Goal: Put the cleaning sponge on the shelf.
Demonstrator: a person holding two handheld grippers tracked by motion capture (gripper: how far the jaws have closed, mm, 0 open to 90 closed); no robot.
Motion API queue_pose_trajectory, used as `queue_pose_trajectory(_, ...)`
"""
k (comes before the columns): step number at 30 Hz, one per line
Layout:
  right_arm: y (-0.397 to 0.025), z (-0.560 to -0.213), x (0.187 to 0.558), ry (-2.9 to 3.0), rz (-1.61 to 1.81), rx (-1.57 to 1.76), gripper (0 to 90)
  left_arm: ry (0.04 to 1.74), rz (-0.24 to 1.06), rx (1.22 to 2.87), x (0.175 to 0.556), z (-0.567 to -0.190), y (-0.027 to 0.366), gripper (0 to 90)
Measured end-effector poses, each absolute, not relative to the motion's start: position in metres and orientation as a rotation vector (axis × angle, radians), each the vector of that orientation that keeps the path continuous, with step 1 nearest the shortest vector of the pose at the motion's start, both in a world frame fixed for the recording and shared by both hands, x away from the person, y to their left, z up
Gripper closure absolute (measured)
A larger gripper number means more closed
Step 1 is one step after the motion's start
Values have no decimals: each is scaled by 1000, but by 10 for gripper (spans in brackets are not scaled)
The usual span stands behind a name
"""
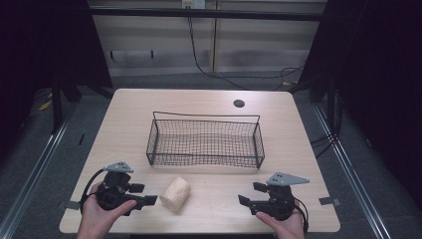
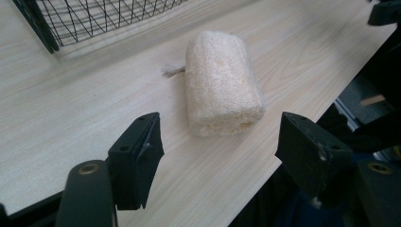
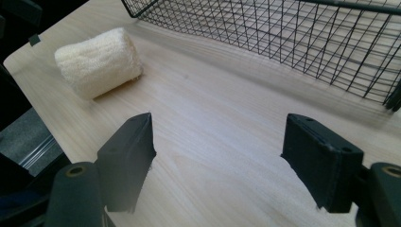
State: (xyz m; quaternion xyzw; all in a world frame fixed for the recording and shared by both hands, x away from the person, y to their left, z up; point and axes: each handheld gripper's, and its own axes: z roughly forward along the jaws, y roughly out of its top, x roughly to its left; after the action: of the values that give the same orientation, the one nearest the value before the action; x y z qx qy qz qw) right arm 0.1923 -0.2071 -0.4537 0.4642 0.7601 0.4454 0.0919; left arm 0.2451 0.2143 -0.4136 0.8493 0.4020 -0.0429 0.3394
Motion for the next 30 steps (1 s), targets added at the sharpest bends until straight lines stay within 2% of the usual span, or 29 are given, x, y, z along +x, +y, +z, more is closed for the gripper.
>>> queue_pose_trajectory(5, -206, -453, 192, 2263, 1325, 1372, 248, 1052, -142, 2285, 253, -414, 202, 259)
queue_pose_trajectory(11, -205, -455, 193, 2275, 1320, 1377, 244, 1087, -192, 2331, 265, -410, 190, 250)
queue_pose_trajectory(18, -204, -456, 193, 2302, 1320, 1373, 239, 1097, -184, 2402, 275, -399, 173, 264)
queue_pose_trajectory(25, -203, -456, 193, 2313, 1307, 1378, 235, 1096, -197, 2457, 283, -394, 162, 196)
queue_pose_trajectory(30, -203, -457, 193, 2317, 1303, 1378, 234, 1076, -214, 2507, 288, -396, 152, 180)
